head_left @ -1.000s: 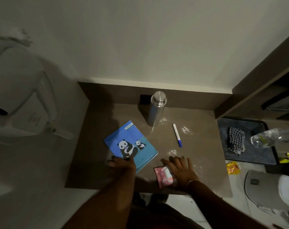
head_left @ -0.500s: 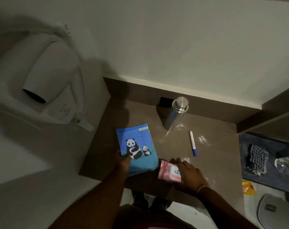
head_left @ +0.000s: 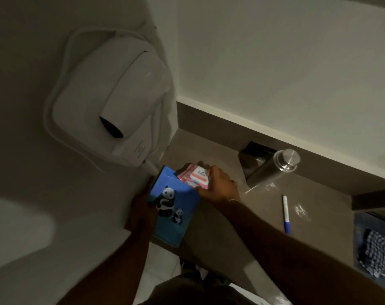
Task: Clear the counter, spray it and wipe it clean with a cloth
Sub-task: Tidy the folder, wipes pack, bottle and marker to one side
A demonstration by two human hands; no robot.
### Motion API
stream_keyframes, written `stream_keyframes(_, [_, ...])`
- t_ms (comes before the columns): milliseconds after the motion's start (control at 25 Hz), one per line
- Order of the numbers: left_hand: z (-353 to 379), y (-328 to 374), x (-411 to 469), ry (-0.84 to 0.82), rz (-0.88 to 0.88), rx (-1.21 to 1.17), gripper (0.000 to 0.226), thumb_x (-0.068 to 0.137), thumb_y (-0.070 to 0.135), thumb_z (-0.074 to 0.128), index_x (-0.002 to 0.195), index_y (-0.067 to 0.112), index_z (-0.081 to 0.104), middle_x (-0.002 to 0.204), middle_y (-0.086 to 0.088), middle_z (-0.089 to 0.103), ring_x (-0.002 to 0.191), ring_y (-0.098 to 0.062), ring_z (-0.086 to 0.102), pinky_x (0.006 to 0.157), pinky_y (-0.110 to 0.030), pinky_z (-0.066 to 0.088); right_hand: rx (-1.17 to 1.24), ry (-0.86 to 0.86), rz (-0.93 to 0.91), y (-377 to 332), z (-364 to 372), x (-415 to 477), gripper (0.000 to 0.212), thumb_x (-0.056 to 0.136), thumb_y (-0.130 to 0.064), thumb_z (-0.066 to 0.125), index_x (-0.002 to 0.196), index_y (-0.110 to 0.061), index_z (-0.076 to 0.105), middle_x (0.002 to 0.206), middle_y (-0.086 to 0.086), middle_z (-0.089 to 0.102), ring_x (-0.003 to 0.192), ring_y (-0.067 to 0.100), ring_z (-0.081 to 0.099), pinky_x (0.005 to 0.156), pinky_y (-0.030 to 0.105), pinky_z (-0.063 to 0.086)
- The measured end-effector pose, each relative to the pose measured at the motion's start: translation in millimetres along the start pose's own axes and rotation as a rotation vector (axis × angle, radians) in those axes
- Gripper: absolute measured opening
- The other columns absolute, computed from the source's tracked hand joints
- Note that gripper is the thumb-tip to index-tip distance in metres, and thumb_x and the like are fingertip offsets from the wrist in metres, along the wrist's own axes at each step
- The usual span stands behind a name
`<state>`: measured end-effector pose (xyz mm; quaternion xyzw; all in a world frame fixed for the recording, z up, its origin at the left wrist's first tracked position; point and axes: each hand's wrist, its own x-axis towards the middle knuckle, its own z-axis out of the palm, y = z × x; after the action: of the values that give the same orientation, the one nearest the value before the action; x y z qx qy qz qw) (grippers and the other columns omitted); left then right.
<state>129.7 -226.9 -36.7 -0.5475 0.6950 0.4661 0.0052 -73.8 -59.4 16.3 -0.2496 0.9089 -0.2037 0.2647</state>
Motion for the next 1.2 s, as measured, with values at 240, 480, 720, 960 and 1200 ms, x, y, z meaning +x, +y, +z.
stream_keyframes(240, [45, -1, -34, -0.087, 0.411, 0.529, 0.07, 0.097, 0.051, 0.06, 0.158, 0.022, 0.042, 0.165, -0.011, 0.042, 0.153, -0.034, 0.04, 0.123, -0.054, 0.038, -0.19, 0.068, -0.04, -48, 30, 69, 0.075, 0.089, -0.055, 0.068, 0.151, -0.021, 0.041, 0.149, 0.006, 0.049, 0.132, 0.031, 0.052, 0.106, 0.045, 0.045])
stream_keyframes(480, [53, -32, -29, -0.273, 0.469, 0.97, 0.105, 0.077, 0.086, 0.045, 0.16, 0.052, -0.011, 0.176, -0.002, -0.012, 0.163, -0.039, -0.004, 0.121, -0.074, 0.014, -0.246, -0.035, -0.114, -56, 39, 92, 0.067, 0.088, -0.048, 0.073, 0.143, -0.017, 0.049, 0.153, 0.008, 0.047, 0.138, 0.031, 0.049, 0.111, 0.04, 0.037])
stream_keyframes(720, [38, -22, -31, -0.2, 0.506, 0.971, 0.083, 0.082, 0.084, 0.037, 0.145, 0.035, 0.06, 0.154, -0.013, 0.056, 0.135, -0.046, 0.059, 0.087, -0.076, 0.053, 0.074, 0.078, -0.076, -36, 35, 40, 0.054, 0.092, -0.04, 0.073, 0.139, -0.02, 0.058, 0.15, 0.005, 0.053, 0.137, 0.025, 0.051, 0.114, 0.039, 0.042])
stream_keyframes(960, [52, -19, -27, -0.05, 0.597, 0.859, 0.085, 0.095, 0.077, 0.018, 0.139, 0.02, 0.063, 0.141, -0.026, 0.065, 0.124, -0.056, 0.064, 0.093, -0.078, 0.049, 0.793, 0.603, 0.605, 84, 3, -65, 0.064, 0.068, -0.06, 0.087, 0.112, -0.036, 0.049, 0.121, 0.005, 0.063, 0.094, 0.012, 0.065, 0.073, 0.031, 0.053])
stream_keyframes(1200, [72, 30, -40, -0.086, 0.591, 0.778, 0.083, 0.1, 0.067, 0.007, 0.149, 0.021, 0.057, 0.161, -0.013, 0.048, 0.149, -0.037, 0.047, 0.12, -0.071, 0.03, 0.722, 0.608, 0.452, 125, -72, -28, 0.069, 0.067, -0.033, 0.098, 0.124, -0.034, 0.057, 0.123, -0.008, 0.062, 0.107, 0.009, 0.062, 0.083, 0.018, 0.046])
